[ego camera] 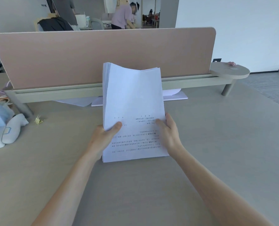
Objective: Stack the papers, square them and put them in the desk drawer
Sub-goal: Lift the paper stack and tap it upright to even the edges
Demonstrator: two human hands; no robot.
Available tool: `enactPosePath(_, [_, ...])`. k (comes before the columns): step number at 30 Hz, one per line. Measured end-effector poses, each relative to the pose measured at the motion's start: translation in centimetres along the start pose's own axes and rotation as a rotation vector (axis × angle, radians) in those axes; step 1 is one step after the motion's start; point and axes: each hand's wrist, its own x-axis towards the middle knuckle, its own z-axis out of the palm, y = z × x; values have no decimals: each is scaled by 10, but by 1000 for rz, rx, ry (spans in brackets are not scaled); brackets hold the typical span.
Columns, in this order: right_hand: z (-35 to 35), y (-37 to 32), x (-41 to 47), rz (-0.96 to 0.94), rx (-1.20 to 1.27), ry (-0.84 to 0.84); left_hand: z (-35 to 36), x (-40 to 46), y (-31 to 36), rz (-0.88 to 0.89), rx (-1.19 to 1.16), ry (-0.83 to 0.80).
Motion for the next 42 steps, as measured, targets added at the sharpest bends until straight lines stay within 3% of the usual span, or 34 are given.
enactPosePath(10, [-51, -3, -43, 49, -80, 9, 35, -64, -2, -104, -127, -51])
enactPosePath(16, [-115, -1, -113, 82, 34, 7, 67, -145, 4, -79, -143, -101])
enactPosePath(26, [-245, 14, -253, 139, 119, 75, 150, -309, -2, -126, -189, -167])
enactPosePath(37, [-412, 38, -366, 196, 125, 225, 273, -443, -9, -211, -208, -367])
enactPosePath(42, [-477, 59, -402, 264, 117, 265, 322, -475, -20, -82, -130, -371])
